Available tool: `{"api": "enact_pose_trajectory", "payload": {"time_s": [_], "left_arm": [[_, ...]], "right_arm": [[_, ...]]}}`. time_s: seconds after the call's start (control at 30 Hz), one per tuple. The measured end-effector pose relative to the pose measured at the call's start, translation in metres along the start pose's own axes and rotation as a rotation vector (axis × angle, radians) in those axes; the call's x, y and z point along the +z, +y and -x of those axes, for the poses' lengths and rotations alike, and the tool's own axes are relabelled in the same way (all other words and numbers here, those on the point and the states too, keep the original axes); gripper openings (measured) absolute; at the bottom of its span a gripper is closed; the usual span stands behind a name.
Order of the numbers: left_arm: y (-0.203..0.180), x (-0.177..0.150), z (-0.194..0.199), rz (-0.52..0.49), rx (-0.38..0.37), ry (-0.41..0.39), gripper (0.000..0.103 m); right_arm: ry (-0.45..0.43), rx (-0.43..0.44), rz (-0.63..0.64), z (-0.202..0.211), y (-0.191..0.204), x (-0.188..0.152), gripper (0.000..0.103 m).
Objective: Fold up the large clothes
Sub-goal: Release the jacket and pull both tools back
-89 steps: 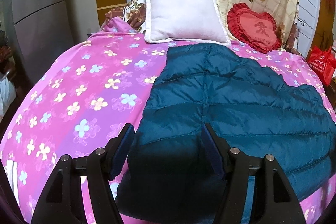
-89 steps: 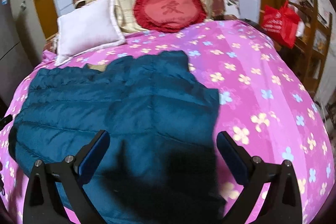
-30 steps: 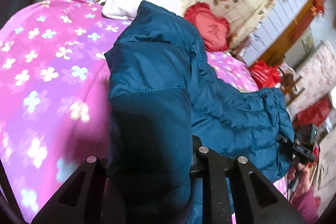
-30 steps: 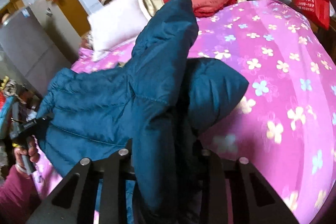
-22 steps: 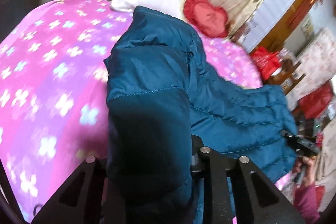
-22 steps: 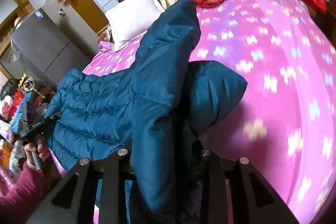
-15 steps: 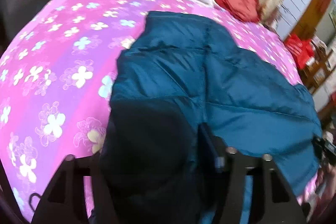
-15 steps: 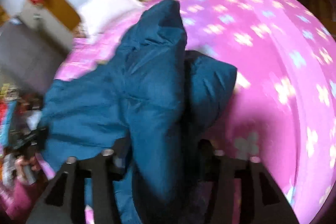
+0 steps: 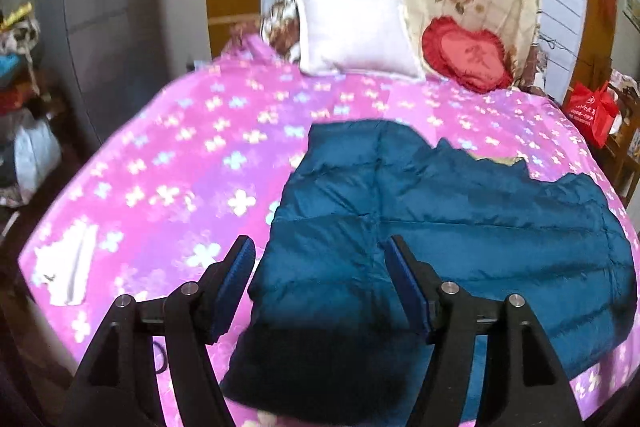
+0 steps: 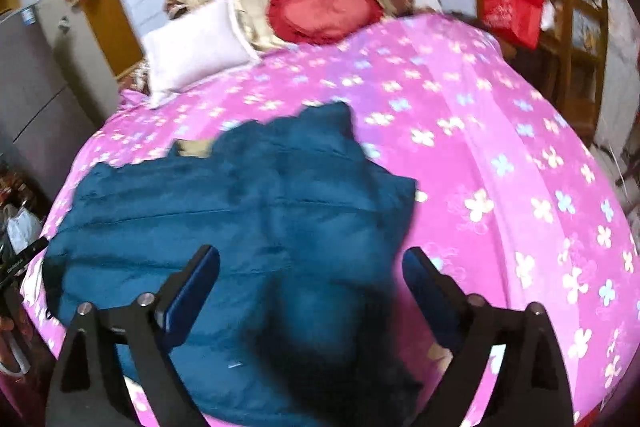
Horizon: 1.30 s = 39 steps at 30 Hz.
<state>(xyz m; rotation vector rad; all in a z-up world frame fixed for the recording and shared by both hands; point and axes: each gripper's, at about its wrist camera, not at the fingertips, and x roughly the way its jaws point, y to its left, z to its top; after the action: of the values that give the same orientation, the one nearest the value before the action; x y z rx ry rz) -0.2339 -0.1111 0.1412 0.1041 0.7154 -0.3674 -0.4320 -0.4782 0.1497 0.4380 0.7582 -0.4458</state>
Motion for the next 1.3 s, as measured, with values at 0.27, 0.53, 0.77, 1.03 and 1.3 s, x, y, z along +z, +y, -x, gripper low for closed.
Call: {"api": "enact_pose_trajectory", "payload": {"time_s": [0.27, 0.53, 0.77, 1.03, 1.3], "left_arm": [[-0.033, -0.016, 0.037, -0.008, -0.018, -0.066, 0.049], [-0.055, -0.033, 0.052, -0.016, -0.021, -0.097, 0.049], [-0.072, -0.046, 0.061, -0.065, 0.032, -0.127, 0.049], [-0.074, -0.051, 0.062, -0.060, 0.039, -0.126, 0.049], [-0.072, -0.053, 0.057, -0.045, 0.049, -0.115, 0.049]], "right_arm": [[-0.072, 0.053, 0.088, 0.026, 0.081, -0.030, 0.096], [-0.165, -0.023, 0.178, 0.038, 0.126, -0.060, 0.100], [-0.170, -0.034, 0.196, 0.032, 0.135, -0.067, 0.101], [-0.146, -0.020, 0.194, 0.020, 0.141, -0.073, 0.103], [-0.138, -0.033, 0.239, 0.014, 0.152, -0.078, 0.103]]}}
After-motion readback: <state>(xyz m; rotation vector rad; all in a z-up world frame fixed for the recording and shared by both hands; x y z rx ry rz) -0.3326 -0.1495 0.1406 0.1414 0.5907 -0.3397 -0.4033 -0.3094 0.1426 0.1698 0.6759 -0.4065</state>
